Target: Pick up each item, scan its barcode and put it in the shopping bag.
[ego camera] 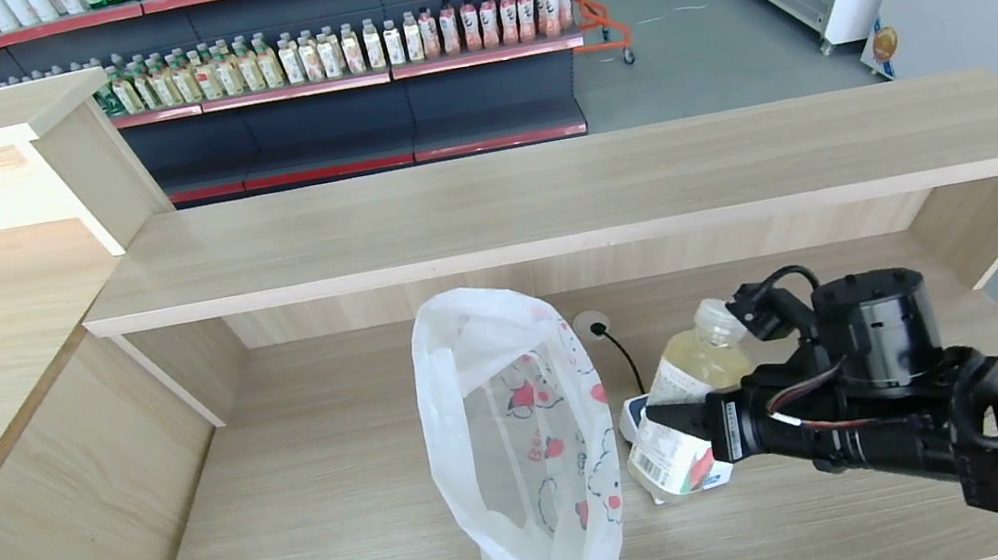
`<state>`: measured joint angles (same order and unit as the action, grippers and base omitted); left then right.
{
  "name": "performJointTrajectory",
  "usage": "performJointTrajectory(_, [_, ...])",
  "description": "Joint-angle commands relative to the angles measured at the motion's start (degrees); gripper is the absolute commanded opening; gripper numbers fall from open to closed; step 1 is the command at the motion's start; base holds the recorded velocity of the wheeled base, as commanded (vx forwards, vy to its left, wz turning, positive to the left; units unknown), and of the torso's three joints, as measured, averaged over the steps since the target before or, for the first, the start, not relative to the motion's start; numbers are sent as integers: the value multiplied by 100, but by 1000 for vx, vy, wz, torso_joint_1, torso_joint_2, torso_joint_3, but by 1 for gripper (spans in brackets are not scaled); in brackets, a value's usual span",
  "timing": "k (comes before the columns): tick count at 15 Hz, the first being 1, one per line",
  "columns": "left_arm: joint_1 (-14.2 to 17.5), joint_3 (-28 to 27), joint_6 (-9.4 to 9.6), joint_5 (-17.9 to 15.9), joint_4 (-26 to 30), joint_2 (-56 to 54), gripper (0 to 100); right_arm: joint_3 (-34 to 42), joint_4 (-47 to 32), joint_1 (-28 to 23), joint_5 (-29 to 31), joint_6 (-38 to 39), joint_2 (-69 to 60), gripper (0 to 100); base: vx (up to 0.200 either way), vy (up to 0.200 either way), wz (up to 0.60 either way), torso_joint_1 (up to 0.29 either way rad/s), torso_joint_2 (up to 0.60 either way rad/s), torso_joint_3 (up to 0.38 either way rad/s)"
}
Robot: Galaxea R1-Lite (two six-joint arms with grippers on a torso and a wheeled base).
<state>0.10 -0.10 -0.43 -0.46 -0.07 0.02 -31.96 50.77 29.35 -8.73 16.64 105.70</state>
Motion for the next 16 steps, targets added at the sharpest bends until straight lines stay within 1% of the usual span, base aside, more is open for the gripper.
performJointTrajectory(1, [-1, 1, -1, 2, -1, -2, 100, -609, 64, 299, -6, -196, 926, 0, 0, 0, 0, 0, 0, 0])
performJointTrajectory(3, [-1, 1, -1, -6, -1, -2, 100, -1145, 170, 492, -6, -328, 1277, 0, 0, 0, 0, 0, 0, 0])
performJointTrajectory(5, [-1, 1, -1, -6, -1, -2, 100, -1479, 152, 571, -94, -434, 1383, 0, 0, 0, 0, 0, 0, 0])
performJointTrajectory(6, [-1, 1, -1, -6, -1, -2, 100, -1541, 143, 571, -375, -521, 1400, 0, 0, 0, 0, 0, 0, 0])
performJointTrajectory(7, [-1, 1, -1, -6, -1, -2, 100, -1550, 143, 571, -516, -548, 1418, 0, 0, 0, 0, 0, 0, 0])
performJointTrajectory(9, [-1, 1, -1, 2, -1, -2, 100, -1638, 205, 571, -525, -653, 1629, 0, 0, 0, 0, 0, 0, 0])
performJointTrajectory(10, [-1, 1, -1, -6, -1, -2, 100, -1805, 284, 563, -507, -1049, 1945, 0, 0, 0, 0, 0, 0, 0])
performJointTrajectory(11, [-1, 1, -1, -6, -1, -2, 100, -1840, 354, 554, -507, -1172, 2068, 0, 0, 0, 0, 0, 0, 0])
performJointTrajectory(13, [-1, 1, -1, 2, -1, -2, 100, -1954, 908, 545, -507, -1734, 2613, 0, 0, 0, 0, 0, 0, 0])
performJointTrajectory(15, [-1, 1, -1, 2, -1, -2, 100, -2130, 1303, 554, -507, -2147, 3044, 0, 0, 0, 0, 0, 0, 0])
performJointTrajectory(16, [-1, 1, -1, 2, -1, -2, 100, -2297, 1673, 571, -498, -2411, 3378, 0, 0, 0, 0, 0, 0, 0])
